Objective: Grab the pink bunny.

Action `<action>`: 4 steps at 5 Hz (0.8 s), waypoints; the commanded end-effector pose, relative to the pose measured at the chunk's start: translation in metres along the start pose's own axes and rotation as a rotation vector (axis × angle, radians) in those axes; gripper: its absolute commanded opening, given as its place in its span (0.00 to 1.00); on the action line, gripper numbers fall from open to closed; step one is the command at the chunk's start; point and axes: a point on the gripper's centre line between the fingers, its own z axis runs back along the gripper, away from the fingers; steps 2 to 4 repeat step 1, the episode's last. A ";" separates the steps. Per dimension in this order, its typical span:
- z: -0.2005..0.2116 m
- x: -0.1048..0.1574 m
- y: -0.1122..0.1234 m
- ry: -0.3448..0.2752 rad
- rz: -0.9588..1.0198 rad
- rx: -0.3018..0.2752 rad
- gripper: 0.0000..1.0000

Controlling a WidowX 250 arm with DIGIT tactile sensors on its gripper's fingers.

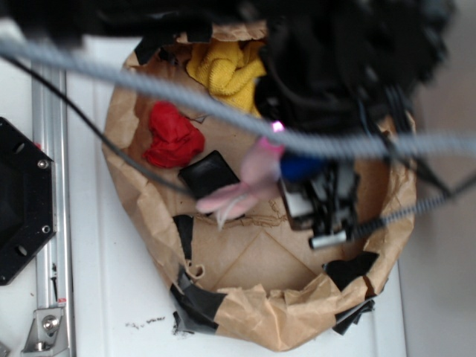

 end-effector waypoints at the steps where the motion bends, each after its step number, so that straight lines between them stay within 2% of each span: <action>1: 0.004 -0.001 0.003 0.066 -0.072 -0.041 0.00; 4: 0.004 -0.001 0.003 0.066 -0.072 -0.041 0.00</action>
